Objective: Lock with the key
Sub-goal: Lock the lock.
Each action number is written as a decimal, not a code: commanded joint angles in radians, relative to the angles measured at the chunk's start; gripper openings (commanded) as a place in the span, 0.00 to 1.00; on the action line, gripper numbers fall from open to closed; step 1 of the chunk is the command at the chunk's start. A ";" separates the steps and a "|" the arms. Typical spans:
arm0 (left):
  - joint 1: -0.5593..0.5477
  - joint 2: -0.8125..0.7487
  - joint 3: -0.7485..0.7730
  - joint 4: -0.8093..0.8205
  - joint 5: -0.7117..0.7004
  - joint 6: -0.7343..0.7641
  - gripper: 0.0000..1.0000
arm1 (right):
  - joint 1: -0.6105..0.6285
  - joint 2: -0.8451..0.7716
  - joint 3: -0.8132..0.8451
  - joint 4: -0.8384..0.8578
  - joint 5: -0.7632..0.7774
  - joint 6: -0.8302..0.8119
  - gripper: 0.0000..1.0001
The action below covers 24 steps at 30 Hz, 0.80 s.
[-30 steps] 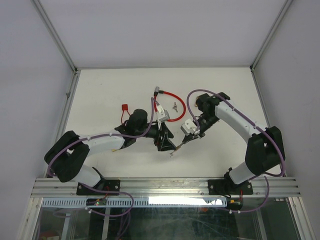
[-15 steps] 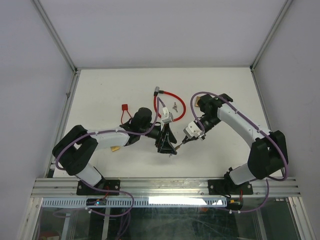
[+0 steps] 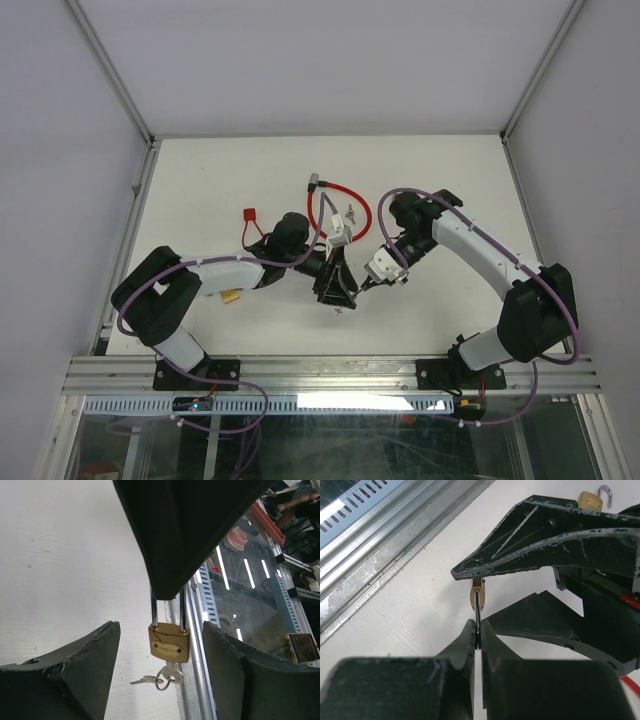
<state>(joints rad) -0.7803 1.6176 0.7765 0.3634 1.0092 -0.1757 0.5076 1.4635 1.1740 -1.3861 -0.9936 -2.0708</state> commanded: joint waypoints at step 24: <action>-0.025 0.021 0.054 0.005 0.099 -0.004 0.19 | 0.019 -0.032 0.034 0.031 -0.014 -0.191 0.00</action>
<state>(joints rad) -0.7933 1.6390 0.7944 0.3454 1.0595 -0.1852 0.5217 1.4635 1.1740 -1.3659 -0.9787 -2.0705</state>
